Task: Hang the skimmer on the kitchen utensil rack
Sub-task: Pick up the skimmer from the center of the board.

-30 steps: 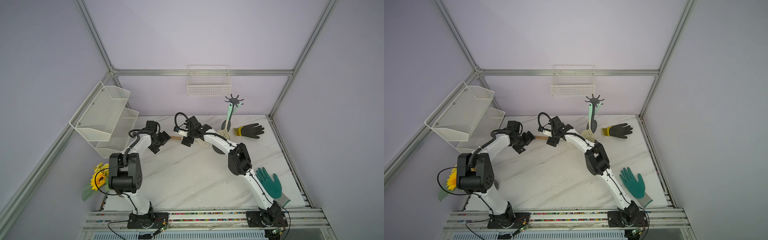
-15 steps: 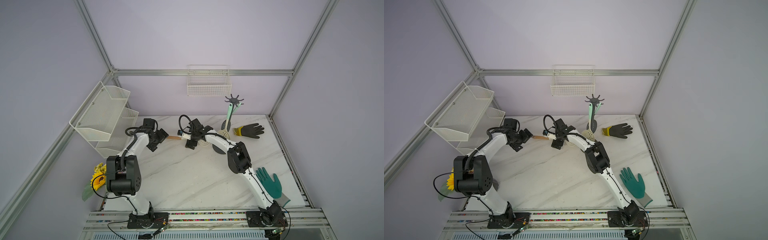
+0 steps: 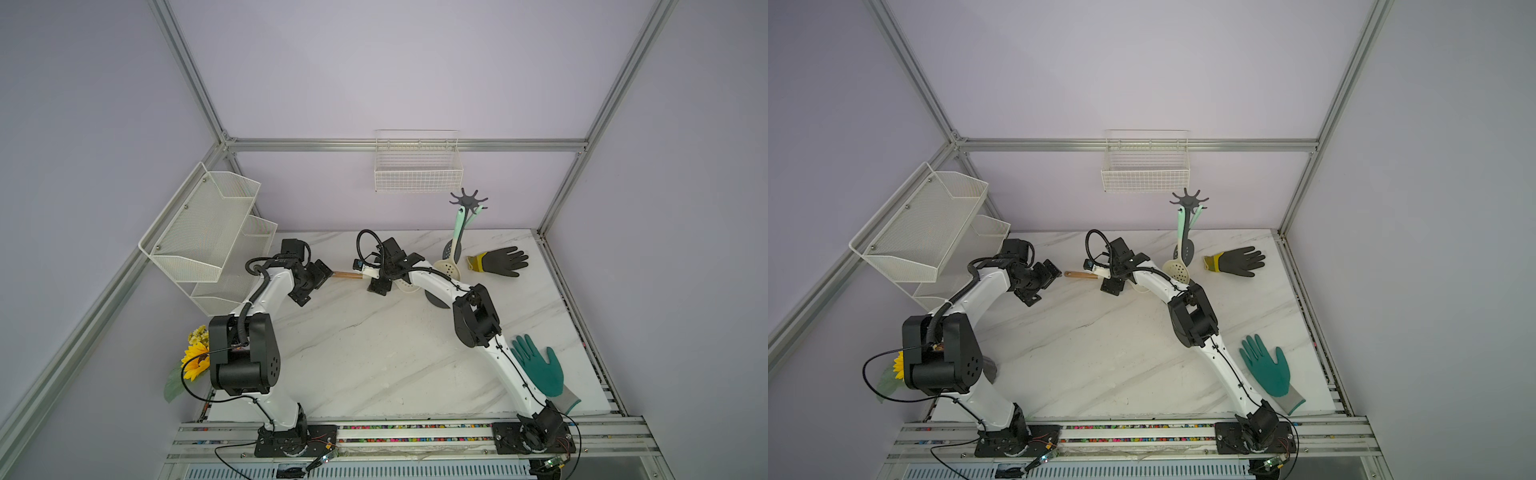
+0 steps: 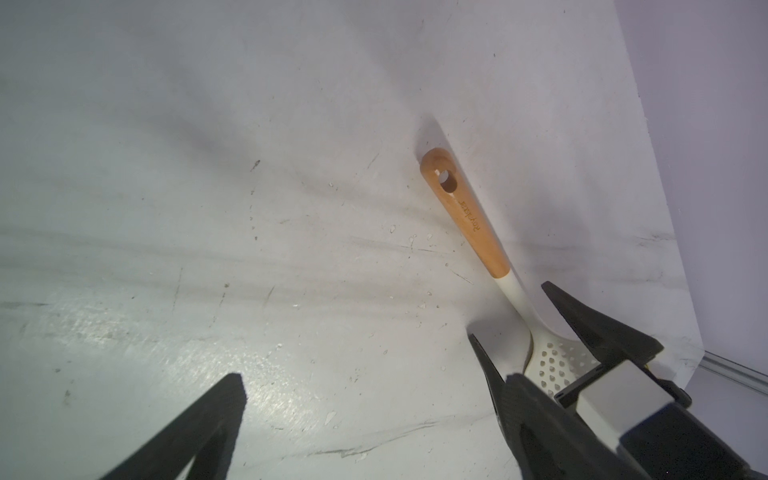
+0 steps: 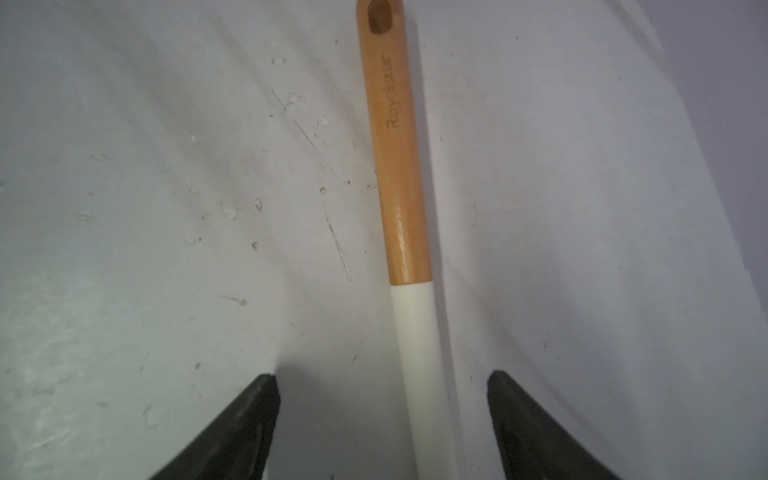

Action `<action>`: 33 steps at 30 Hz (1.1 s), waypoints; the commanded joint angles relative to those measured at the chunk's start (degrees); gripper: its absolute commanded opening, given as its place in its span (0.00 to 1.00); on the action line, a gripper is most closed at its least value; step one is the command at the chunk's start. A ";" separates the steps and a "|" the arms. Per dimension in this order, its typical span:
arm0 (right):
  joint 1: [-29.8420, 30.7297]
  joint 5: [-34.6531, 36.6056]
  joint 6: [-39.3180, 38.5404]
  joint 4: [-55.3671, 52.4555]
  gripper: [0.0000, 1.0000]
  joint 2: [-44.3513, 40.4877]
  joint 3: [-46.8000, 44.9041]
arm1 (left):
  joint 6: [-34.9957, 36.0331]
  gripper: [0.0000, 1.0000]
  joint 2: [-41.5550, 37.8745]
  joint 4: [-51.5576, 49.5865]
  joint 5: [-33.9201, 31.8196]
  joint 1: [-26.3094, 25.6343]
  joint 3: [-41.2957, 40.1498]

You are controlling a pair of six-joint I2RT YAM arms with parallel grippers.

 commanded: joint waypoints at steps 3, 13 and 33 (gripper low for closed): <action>-0.67 -2.34 -1.43 -0.75 0.74 3.31 1.41 | 1.49 0.97 -2.62 -0.60 0.28 0.75 -0.41; -1.81 -5.06 -0.30 -2.46 0.43 4.74 3.61 | 1.84 0.97 -3.93 -1.27 1.42 1.06 -1.28; -0.33 -7.98 5.63 -13.24 0.00 -2.31 0.24 | 2.53 0.97 -5.29 -0.10 3.82 1.72 -2.99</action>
